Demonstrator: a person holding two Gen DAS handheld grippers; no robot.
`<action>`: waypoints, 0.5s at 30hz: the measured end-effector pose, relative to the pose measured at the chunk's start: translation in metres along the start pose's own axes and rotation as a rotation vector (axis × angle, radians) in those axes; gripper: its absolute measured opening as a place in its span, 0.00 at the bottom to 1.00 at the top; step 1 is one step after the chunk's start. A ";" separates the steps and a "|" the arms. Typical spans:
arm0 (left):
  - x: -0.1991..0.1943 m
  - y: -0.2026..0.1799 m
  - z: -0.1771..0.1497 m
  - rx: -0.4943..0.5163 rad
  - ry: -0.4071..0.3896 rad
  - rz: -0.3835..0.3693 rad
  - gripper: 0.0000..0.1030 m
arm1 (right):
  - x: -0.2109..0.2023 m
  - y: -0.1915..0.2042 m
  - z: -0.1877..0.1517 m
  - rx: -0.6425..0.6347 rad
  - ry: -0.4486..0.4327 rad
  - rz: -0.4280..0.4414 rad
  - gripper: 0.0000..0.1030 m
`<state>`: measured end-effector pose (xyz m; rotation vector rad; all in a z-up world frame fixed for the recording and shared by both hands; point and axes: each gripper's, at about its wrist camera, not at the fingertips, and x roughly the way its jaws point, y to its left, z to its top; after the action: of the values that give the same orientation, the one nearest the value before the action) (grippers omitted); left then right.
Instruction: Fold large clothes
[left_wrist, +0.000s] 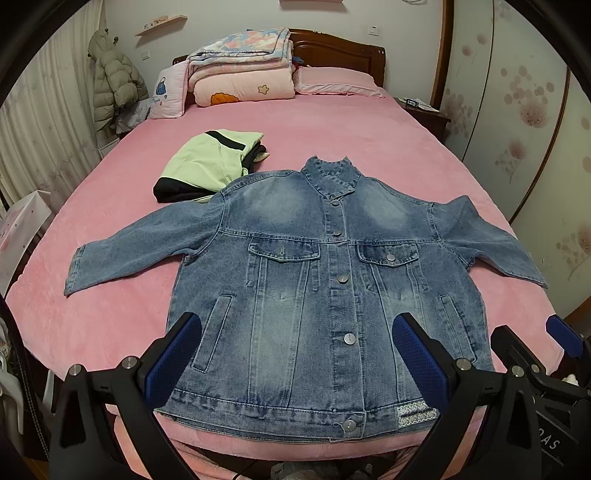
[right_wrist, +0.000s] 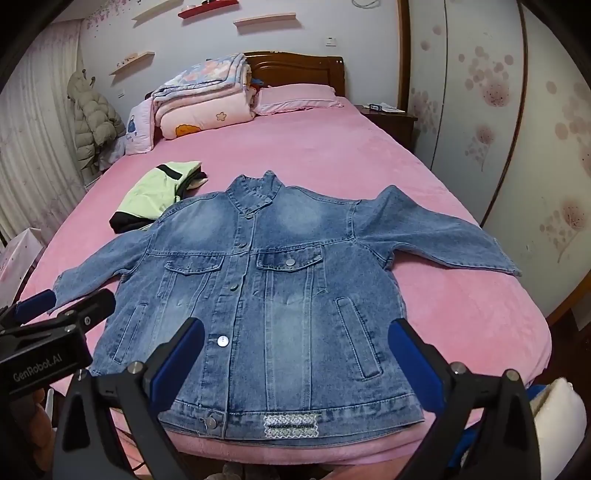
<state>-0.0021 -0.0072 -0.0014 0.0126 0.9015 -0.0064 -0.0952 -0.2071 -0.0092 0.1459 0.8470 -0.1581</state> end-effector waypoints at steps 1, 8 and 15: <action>0.000 0.000 0.000 0.000 0.000 0.001 0.99 | 0.000 0.000 0.000 0.000 0.002 -0.001 0.97; 0.000 0.000 -0.001 -0.002 -0.001 -0.001 0.99 | -0.002 0.001 0.001 0.003 -0.001 0.011 0.97; -0.001 0.001 -0.001 -0.003 0.001 -0.006 0.99 | -0.005 0.000 0.004 0.015 -0.005 0.022 0.97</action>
<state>-0.0036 -0.0065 -0.0013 0.0074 0.9022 -0.0105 -0.0960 -0.2077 -0.0029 0.1687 0.8395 -0.1443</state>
